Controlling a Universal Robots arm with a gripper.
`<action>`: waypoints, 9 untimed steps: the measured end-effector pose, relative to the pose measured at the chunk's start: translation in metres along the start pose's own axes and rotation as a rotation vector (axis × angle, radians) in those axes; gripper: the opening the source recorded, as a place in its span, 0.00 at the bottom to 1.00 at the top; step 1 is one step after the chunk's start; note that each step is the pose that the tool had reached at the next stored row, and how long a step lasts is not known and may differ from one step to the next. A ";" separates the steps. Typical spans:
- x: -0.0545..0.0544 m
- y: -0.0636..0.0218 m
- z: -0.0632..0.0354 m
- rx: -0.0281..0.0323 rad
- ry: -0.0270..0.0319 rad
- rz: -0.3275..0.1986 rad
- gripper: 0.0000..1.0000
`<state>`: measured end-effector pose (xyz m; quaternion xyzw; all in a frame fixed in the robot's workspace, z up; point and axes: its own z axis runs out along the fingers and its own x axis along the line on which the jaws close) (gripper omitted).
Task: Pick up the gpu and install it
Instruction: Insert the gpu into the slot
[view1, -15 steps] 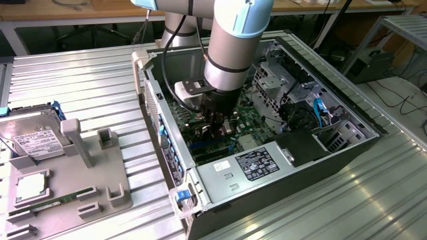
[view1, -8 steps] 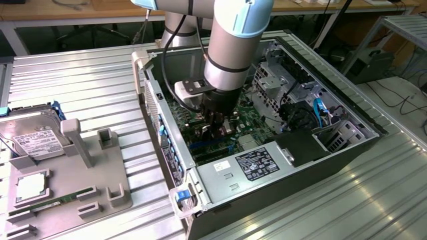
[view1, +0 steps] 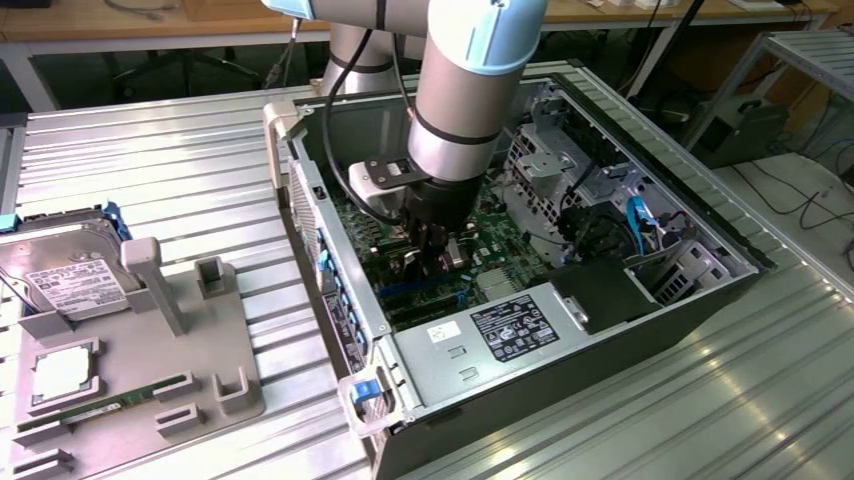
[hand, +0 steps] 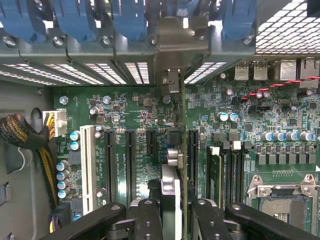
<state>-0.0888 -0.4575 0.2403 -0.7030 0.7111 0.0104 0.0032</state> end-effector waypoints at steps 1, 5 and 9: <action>0.000 0.0000 0.0000 0.0000 0.0000 0.000 0.28; 0.001 0.0000 0.0000 0.0000 -0.0001 0.002 0.28; 0.001 0.0000 0.0000 0.0001 -0.0002 0.004 0.28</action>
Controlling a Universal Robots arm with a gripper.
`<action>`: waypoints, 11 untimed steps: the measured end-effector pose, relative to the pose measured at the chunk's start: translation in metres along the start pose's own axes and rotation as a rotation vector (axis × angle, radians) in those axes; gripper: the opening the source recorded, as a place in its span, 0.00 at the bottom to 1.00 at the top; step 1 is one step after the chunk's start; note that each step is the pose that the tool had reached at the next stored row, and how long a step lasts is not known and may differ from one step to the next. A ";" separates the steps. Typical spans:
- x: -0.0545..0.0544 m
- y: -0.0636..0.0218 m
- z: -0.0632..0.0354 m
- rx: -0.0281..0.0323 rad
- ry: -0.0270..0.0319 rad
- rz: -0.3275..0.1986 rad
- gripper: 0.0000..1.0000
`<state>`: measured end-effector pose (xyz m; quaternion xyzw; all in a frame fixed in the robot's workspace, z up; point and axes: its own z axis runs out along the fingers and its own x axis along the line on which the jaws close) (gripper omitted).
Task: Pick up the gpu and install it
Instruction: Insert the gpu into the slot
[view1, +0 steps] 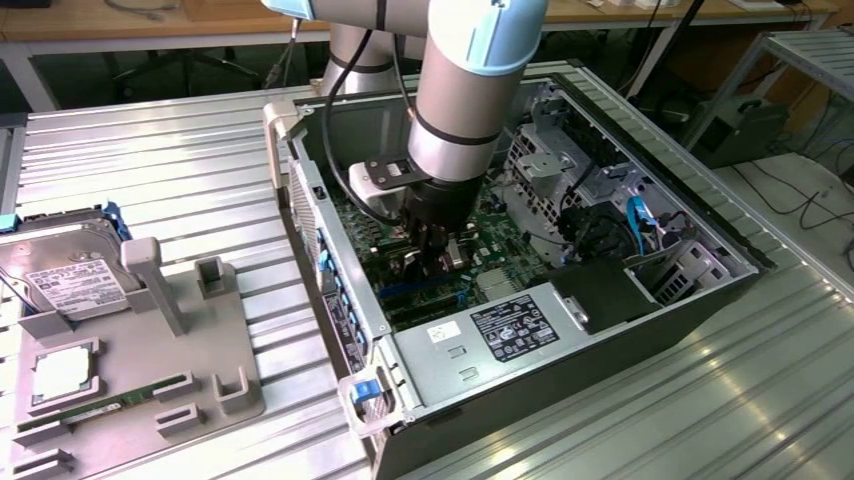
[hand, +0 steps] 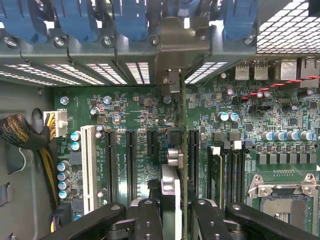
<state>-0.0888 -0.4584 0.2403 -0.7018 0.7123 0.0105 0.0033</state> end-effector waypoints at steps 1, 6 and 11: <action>0.000 0.0000 0.0000 0.0000 0.0000 0.000 0.28; 0.000 0.0001 0.0021 -0.0003 0.0002 0.000 0.28; 0.000 0.0001 0.0033 -0.0002 0.0000 0.000 0.28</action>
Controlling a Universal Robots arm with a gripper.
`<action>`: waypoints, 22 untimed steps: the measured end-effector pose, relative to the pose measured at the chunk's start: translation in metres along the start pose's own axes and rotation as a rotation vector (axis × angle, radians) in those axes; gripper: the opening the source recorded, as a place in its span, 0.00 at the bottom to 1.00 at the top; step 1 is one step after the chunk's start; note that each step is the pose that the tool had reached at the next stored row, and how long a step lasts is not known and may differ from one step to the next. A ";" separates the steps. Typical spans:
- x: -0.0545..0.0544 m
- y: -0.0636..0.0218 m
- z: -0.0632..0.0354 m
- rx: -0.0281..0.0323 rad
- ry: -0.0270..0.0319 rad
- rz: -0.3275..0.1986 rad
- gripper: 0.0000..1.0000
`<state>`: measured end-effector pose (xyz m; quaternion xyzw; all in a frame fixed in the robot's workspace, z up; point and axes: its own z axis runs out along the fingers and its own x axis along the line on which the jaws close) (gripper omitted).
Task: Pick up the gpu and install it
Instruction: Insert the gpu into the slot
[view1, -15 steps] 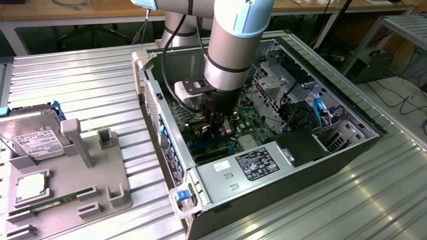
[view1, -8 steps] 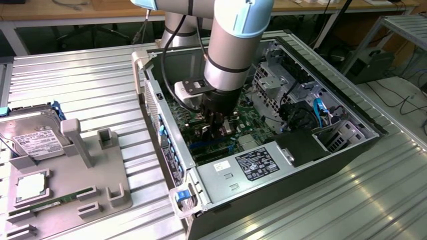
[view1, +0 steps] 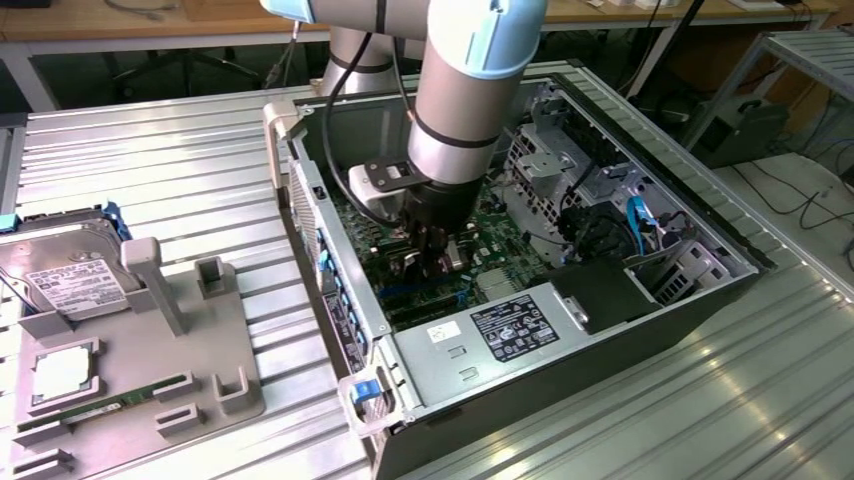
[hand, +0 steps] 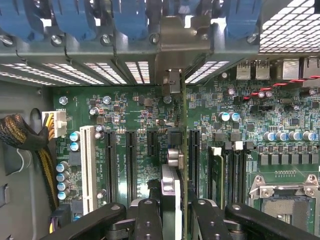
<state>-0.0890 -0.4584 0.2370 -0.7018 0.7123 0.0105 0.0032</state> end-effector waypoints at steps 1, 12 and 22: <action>0.000 0.0000 0.0000 0.0000 0.0000 0.000 0.28; 0.000 0.0000 0.0000 0.0000 0.0000 0.000 0.28; 0.000 0.0000 0.0032 -0.0001 0.0003 0.000 0.28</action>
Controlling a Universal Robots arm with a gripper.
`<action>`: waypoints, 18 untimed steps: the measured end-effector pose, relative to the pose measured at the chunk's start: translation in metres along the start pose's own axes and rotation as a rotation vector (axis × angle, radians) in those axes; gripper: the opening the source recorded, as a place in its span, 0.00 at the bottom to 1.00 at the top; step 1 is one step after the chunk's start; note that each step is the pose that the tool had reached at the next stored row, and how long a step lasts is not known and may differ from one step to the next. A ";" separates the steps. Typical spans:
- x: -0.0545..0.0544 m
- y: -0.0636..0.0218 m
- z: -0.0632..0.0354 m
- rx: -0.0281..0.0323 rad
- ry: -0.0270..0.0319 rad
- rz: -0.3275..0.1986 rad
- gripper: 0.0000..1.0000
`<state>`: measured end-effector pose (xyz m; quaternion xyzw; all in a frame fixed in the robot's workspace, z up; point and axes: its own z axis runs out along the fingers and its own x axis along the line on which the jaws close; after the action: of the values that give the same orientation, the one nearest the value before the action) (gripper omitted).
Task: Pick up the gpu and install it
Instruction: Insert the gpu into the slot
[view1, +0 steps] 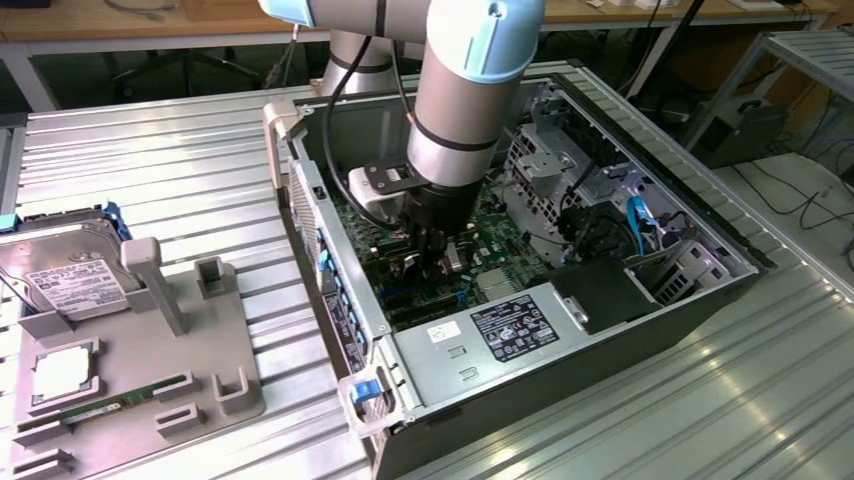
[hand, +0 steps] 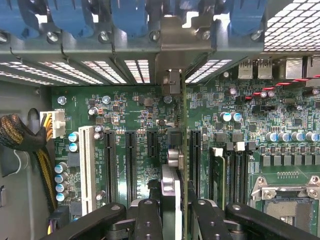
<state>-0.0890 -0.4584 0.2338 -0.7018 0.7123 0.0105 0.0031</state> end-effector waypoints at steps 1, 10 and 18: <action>0.000 0.0000 0.0001 0.0000 -0.0001 0.000 0.28; 0.000 0.0033 0.0019 0.0014 -0.0001 -0.001 0.28; 0.000 0.0035 0.0099 0.0027 0.0000 -0.002 0.28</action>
<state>-0.0925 -0.4579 0.2240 -0.7026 0.7115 0.0095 0.0041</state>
